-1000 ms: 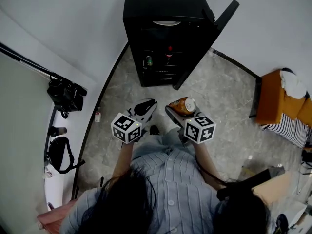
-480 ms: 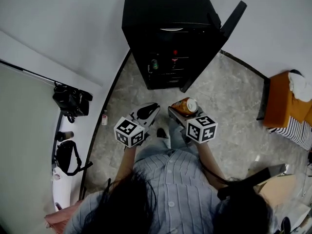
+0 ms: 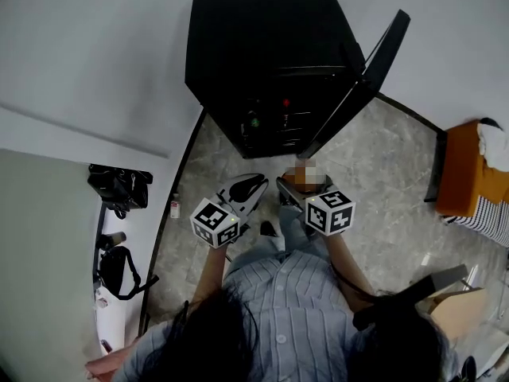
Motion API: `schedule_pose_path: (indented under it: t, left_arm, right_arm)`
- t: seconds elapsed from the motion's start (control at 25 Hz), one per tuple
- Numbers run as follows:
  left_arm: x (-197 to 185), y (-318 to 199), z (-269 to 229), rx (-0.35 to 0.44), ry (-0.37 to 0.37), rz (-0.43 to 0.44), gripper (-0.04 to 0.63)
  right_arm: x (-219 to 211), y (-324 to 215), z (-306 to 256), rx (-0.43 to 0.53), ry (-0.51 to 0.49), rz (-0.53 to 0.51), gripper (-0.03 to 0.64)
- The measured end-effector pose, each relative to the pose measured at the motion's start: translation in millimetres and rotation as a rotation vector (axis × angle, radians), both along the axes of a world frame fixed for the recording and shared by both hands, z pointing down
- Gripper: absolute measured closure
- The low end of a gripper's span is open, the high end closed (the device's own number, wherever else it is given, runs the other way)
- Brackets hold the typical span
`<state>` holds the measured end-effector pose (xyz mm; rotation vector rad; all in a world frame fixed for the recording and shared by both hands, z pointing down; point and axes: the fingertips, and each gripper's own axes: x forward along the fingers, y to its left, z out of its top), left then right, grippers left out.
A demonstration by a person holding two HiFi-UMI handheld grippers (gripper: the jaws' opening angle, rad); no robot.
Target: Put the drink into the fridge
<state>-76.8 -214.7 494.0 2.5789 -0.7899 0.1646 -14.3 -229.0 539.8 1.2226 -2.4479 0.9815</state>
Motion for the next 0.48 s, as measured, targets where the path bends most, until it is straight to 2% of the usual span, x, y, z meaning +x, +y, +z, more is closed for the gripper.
schedule_pose_path:
  t: [0.16,0.48]
  left_arm:
    - [7.6,-18.5,7.0,-0.014,-0.006,0.015,0.545]
    - [17.8,-38.3,21.9,-0.052,-0.018,0.004,0.545]
  right_arm:
    - [8.9,-25.3,15.7,0.004,0.057,-0.012,0.290]
    - [13.9,-70.6,37.8,0.015,0.098,-0.037,0.290]
